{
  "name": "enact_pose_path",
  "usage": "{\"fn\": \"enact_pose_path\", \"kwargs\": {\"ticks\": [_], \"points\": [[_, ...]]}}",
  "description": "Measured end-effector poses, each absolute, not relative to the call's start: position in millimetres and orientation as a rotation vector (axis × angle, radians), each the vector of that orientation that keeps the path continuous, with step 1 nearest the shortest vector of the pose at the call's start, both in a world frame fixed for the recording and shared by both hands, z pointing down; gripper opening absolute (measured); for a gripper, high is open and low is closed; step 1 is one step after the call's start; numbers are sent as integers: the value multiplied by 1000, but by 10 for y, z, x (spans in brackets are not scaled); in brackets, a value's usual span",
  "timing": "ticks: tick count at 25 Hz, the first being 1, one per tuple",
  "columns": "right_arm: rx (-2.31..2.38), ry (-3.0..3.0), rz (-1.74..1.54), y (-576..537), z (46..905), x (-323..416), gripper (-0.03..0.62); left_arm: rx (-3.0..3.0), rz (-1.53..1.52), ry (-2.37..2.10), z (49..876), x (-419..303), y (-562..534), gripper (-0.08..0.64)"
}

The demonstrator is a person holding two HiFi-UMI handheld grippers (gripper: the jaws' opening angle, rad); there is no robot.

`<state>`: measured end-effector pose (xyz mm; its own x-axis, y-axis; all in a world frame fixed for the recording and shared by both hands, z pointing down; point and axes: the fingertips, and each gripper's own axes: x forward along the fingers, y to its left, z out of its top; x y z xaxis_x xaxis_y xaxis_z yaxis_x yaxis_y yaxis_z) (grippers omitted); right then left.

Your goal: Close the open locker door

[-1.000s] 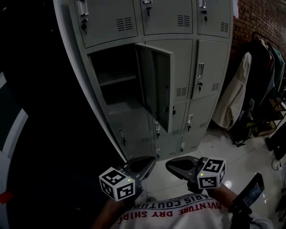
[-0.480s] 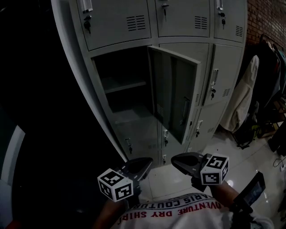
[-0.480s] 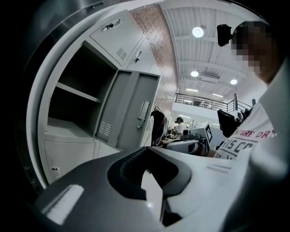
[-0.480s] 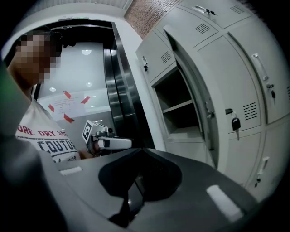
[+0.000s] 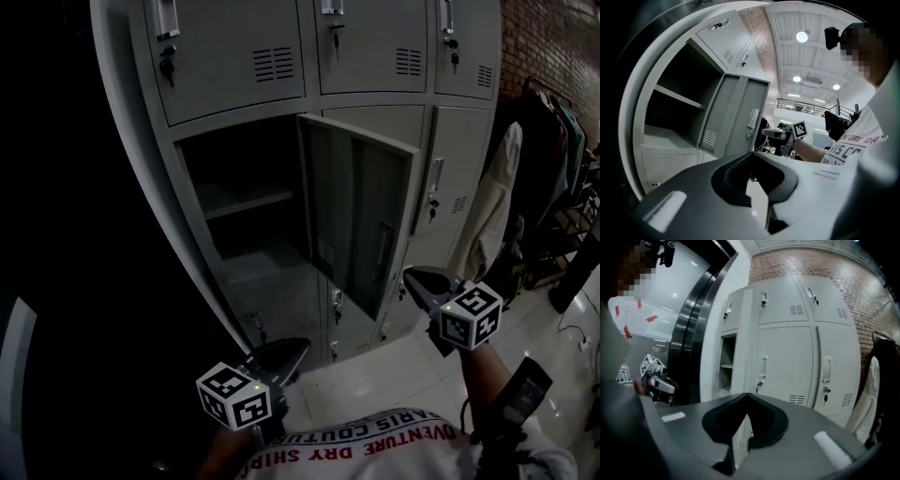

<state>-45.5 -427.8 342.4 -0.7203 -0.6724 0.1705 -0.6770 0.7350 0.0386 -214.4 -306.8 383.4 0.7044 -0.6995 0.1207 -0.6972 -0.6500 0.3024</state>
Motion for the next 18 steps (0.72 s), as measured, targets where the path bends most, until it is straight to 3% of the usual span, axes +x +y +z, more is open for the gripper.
{"fn": "enact_pose_path", "kwargs": {"ticks": [6, 18], "points": [[1215, -2829, 107, -4645, 3223, -459, -6, 2596, 48, -1091, 3939, -2274, -3112, 3], [1037, -2948, 81, -4385, 3154, -888, -6, 2622, 47, -1070, 3844, -2286, -3325, 3]]}}
